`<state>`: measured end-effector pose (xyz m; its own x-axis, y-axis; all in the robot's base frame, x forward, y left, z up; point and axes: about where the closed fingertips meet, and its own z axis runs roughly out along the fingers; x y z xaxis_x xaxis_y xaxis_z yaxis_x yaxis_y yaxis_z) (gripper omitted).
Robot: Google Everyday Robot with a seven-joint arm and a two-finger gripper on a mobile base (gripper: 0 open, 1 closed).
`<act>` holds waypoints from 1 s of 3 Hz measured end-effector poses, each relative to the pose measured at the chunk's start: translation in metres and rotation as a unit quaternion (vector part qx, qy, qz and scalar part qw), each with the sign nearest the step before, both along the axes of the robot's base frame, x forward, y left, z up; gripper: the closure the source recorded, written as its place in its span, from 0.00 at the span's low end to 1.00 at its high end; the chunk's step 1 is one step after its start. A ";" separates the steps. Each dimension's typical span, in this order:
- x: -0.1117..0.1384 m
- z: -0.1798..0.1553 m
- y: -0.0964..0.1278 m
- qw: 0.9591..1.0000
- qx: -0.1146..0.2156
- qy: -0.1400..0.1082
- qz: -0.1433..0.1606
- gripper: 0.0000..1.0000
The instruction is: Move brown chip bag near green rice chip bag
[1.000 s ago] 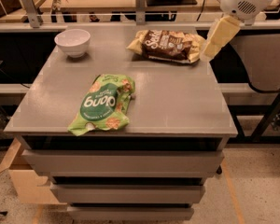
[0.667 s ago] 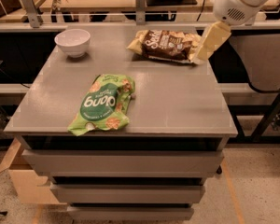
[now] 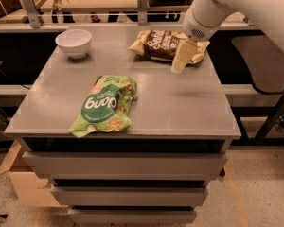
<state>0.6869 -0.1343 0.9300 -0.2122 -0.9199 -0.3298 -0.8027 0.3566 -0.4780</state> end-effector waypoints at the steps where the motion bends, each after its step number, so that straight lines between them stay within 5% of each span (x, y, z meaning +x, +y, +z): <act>1: 0.021 -0.018 0.010 1.000 -0.009 -0.006 -0.014 0.00; 3: 0.060 -0.034 0.015 0.999 0.008 -0.027 -0.041 0.00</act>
Offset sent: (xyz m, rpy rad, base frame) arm 0.0656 0.0120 -0.0292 0.0304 -0.0818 -0.1098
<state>0.7469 -0.1195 0.8959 -0.2691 -0.8942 -0.3578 -0.7438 0.4290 -0.5126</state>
